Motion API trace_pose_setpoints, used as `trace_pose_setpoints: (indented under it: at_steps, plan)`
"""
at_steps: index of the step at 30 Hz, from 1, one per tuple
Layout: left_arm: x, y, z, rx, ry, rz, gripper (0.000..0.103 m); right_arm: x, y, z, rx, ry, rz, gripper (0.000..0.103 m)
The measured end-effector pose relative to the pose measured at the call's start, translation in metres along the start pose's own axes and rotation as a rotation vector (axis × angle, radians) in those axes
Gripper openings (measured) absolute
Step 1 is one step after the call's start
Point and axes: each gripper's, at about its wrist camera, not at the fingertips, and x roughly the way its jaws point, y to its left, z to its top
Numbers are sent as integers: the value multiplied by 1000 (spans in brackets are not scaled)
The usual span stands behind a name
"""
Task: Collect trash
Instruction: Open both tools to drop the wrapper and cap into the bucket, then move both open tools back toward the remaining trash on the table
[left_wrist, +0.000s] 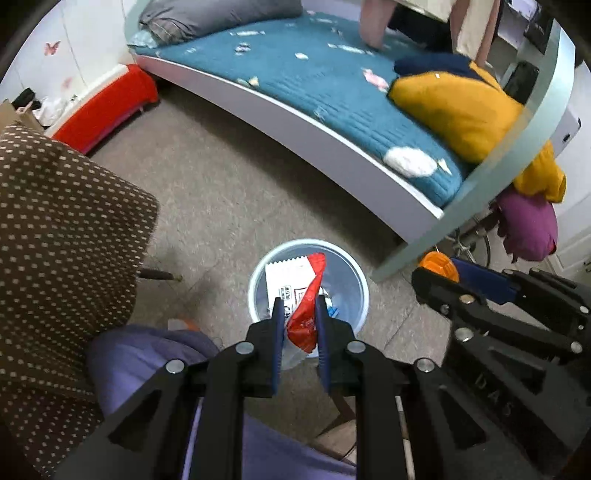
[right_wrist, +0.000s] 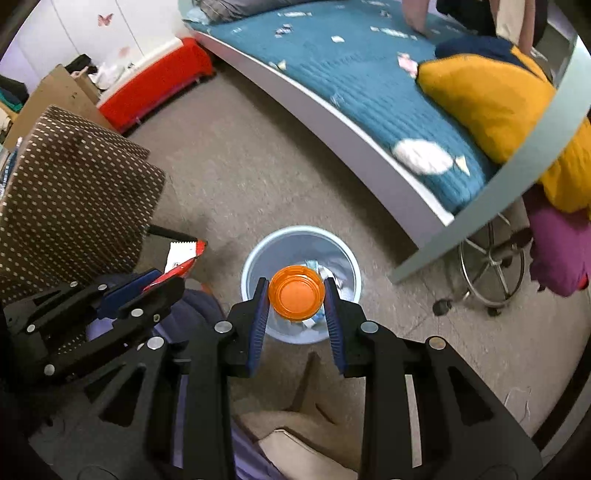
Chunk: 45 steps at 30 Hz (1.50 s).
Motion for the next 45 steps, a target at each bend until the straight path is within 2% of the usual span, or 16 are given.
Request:
trace_pose_setpoints:
  at_steps: [2,3,4,7,15,16,17,18,20,26,35,45]
  plan:
    - [7,1,1,-15,22,-12,26,7,-6,-3,21,17,-9,29]
    - [9,3,1,-28,28,-2,38,9,-8,-4,25,20,-21,29]
    - [11,2,1,-32,25,-1,44,10,-10,-5,30,23,-33,29]
    - [8,8,0,-28,16,1,48,13,-12,-4,41,35,-24,30]
    - [2,30,0,-69,9,37,55,23,5,6,5,43,-38,31]
    - [1,34,0,-79,7,36,56,25,8,8,5,46,-41,34]
    - [-1,39,0,-93,5,34,56,27,10,11,7,54,-45,54]
    - [-2,43,-1,-101,3,35,57,27,10,12,12,50,-47,63]
    - [-5,51,-2,-119,-2,48,59,26,12,14,15,20,-60,63]
    - [-6,64,-6,-161,-7,42,61,35,18,10,-15,63,-62,63]
    - [-5,65,-10,-150,4,48,61,36,27,6,-39,79,-52,63]
    - [-36,76,-11,-155,-49,48,64,23,47,15,-73,46,-30,63]
